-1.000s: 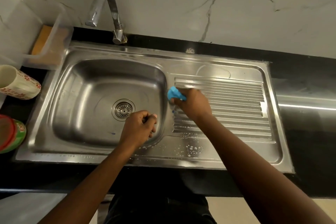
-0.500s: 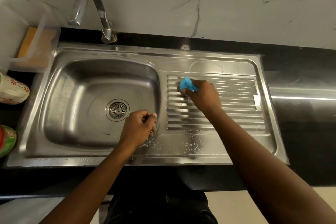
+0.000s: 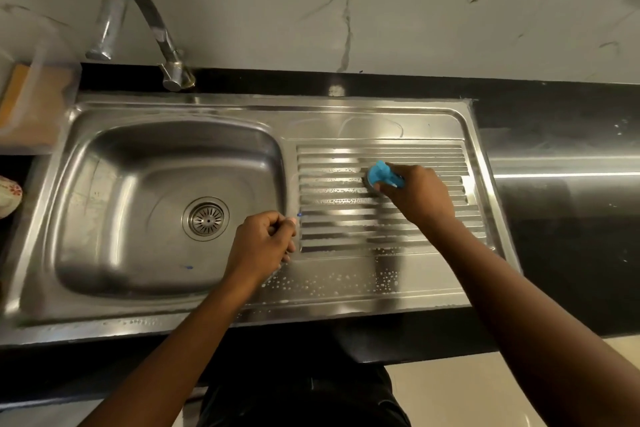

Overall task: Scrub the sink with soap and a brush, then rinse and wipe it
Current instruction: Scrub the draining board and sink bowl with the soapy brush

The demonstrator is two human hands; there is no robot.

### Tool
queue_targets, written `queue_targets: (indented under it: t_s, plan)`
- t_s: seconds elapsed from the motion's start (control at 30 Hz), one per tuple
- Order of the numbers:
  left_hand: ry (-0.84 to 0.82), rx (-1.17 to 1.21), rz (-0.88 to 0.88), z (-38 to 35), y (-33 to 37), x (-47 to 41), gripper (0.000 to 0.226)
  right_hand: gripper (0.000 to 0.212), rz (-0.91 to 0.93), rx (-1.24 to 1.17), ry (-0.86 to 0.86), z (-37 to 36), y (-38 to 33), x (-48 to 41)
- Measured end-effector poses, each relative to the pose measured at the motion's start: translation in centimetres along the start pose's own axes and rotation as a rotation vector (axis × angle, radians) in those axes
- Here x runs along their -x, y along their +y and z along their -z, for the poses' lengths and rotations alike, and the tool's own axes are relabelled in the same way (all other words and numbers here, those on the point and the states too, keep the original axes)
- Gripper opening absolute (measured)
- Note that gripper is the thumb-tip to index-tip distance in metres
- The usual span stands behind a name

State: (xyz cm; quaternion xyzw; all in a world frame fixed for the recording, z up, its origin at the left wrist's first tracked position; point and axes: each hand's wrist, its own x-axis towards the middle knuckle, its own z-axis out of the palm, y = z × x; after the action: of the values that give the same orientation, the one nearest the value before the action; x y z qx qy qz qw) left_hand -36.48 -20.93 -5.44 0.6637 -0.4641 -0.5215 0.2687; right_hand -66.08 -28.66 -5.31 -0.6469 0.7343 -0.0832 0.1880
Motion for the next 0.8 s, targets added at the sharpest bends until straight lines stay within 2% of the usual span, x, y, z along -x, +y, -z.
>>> queue_targets:
  t_s: [0.1,0.23,0.37,0.57,0.7,0.8]
  plan:
    - [-0.003,-0.002,-0.005,-0.4,0.3,0.0,0.031,0.042,-0.025,-0.049,0.025,-0.9,-1.6,-1.3]
    - [-0.029,-0.012,-0.009,-1.2,0.8,-0.2,0.032,0.049,0.004,-0.149,-0.031,-2.1,-3.5,-0.6]
    - [-0.032,-0.026,-0.021,-1.8,1.2,-0.5,0.031,0.051,0.072,-0.093,-0.078,-1.6,-1.6,1.6]
    - [-0.037,-0.013,-0.023,-2.6,1.5,-1.0,0.031,0.052,-0.07,-0.032,-0.001,2.0,5.2,0.9]
    - [-0.042,-0.033,-0.029,-3.1,1.6,-1.1,0.031,0.053,-0.139,-0.086,0.076,2.3,4.5,-1.0]
    - [-0.052,-0.035,-0.029,-3.8,1.9,-1.1,0.03,0.055,-0.143,-0.169,0.063,1.2,2.3,-1.4]
